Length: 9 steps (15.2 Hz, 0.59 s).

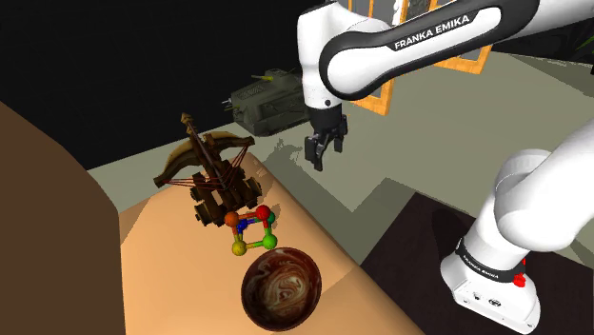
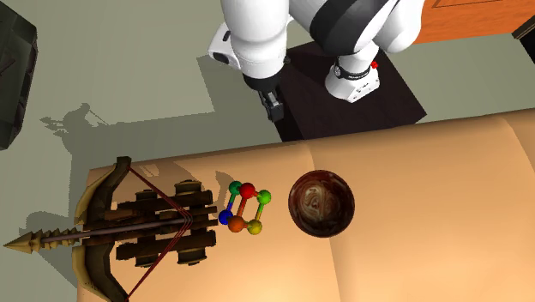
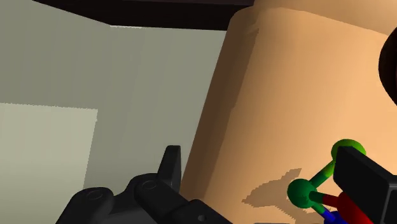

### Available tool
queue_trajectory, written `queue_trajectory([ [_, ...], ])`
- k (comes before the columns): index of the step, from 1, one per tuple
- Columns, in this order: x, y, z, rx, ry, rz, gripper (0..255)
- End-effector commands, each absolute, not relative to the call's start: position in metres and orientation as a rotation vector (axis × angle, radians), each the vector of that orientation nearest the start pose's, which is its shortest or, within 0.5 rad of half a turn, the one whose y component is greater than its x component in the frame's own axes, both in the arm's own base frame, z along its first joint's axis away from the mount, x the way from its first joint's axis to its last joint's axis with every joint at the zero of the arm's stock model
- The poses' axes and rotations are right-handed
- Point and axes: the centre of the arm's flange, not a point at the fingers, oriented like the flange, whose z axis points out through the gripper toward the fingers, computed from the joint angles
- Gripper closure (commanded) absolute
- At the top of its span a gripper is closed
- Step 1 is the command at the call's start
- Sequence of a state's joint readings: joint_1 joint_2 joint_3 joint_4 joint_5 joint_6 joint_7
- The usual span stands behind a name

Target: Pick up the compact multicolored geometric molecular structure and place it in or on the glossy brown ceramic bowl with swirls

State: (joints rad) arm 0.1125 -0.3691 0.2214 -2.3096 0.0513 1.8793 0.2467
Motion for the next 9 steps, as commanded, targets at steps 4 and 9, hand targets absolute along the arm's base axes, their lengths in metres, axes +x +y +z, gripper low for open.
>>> queue_trajectory([
  [4, 0.439, 0.197, 0.449, -3.187, -0.11, 0.063, 0],
  [9, 0.473, 0.245, 0.421, -3.186, -0.137, 0.035, 0],
])
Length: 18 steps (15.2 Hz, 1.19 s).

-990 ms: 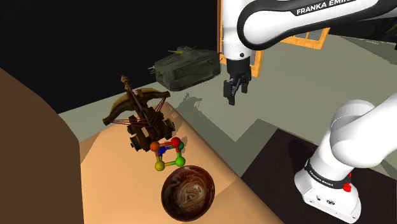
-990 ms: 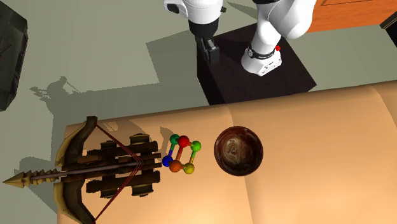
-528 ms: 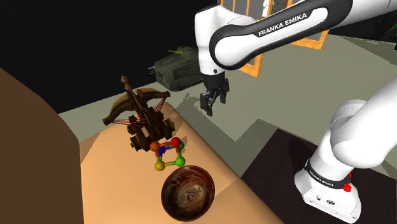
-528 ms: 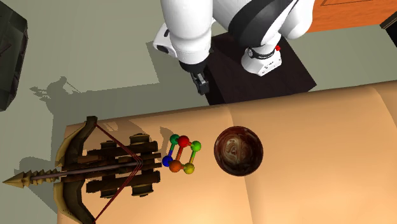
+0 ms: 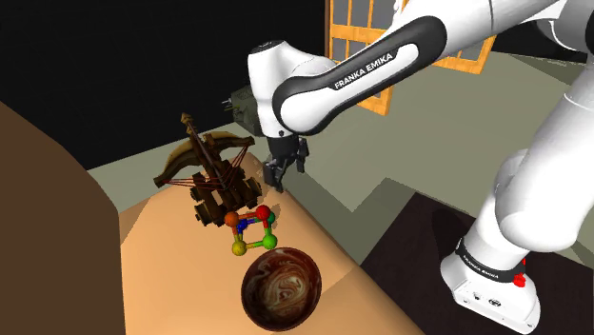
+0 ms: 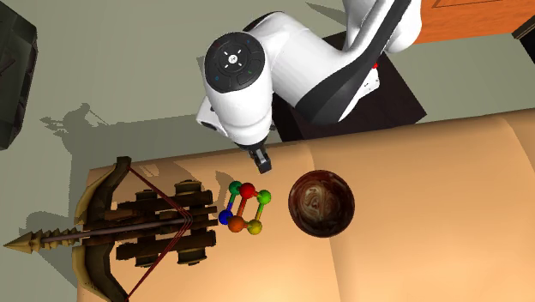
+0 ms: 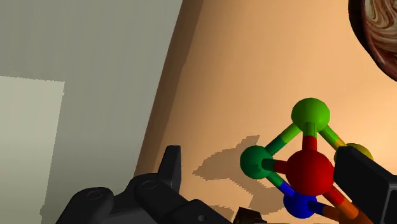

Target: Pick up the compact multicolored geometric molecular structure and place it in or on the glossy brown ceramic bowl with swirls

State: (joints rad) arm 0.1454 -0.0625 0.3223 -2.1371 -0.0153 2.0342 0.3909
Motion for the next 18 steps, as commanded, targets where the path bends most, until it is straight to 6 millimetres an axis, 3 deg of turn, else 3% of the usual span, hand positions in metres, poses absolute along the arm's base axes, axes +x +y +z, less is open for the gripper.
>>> queue_trajectory([
  [1, 0.48, 0.254, 0.416, -3.186, -0.142, 0.029, 0],
  [14, 0.566, 0.38, 0.347, -3.181, -0.211, -0.044, 0],
  [18, 0.568, 0.383, 0.33, -3.181, -0.212, -0.046, 0],
])
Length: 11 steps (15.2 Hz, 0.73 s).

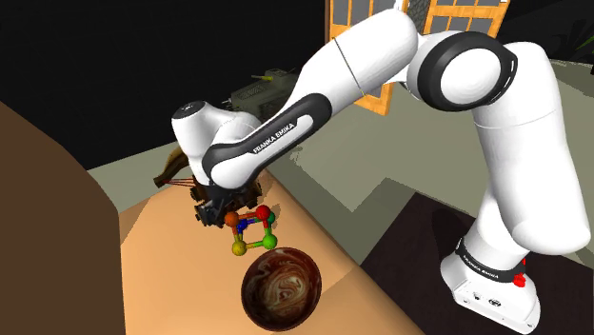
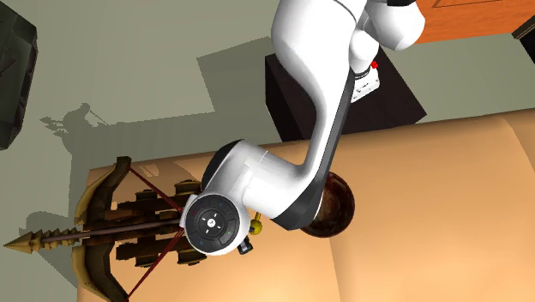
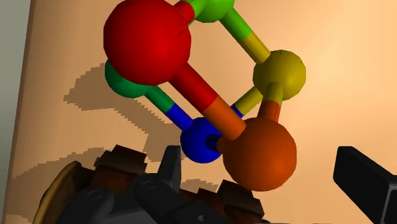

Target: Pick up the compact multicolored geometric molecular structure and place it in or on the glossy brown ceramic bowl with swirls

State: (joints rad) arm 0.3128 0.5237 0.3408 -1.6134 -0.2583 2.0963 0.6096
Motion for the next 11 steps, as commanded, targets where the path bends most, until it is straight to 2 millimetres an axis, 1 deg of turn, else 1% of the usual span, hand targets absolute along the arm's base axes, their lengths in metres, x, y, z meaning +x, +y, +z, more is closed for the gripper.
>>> queue_trajectory([
  [1, 0.568, 0.382, 0.325, -3.181, -0.212, -0.046, 0],
  [3, 0.568, 0.382, 0.314, -3.181, -0.212, -0.046, 0],
  [4, 0.569, 0.382, 0.306, -3.181, -0.212, -0.046, 0],
  [11, 0.569, 0.382, 0.306, -3.181, -0.212, -0.046, 0],
])
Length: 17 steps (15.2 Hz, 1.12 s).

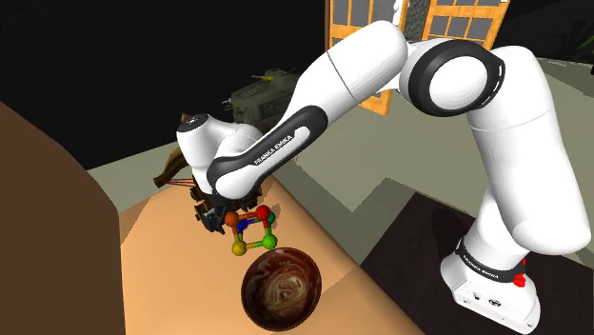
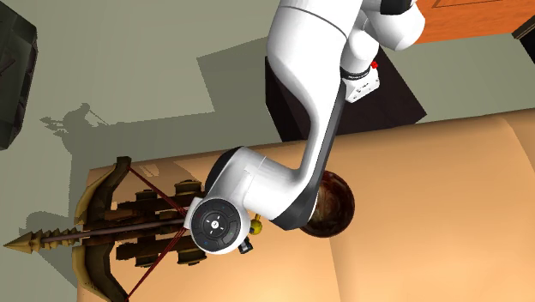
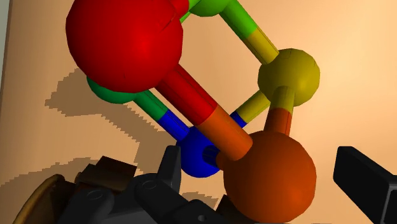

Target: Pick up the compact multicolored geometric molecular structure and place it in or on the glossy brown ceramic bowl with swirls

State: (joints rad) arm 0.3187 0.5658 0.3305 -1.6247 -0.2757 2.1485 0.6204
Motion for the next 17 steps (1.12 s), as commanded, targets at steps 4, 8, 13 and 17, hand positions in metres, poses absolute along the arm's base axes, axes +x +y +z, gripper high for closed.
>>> queue_trajectory([
  [4, 0.569, 0.382, 0.306, -3.181, -0.212, -0.045, 255],
  [8, 0.569, 0.382, 0.306, -3.181, -0.212, -0.046, 255],
  [13, 0.569, 0.381, 0.316, -3.181, -0.213, -0.046, 255],
  [17, 0.569, 0.382, 0.337, -3.181, -0.212, -0.046, 255],
])
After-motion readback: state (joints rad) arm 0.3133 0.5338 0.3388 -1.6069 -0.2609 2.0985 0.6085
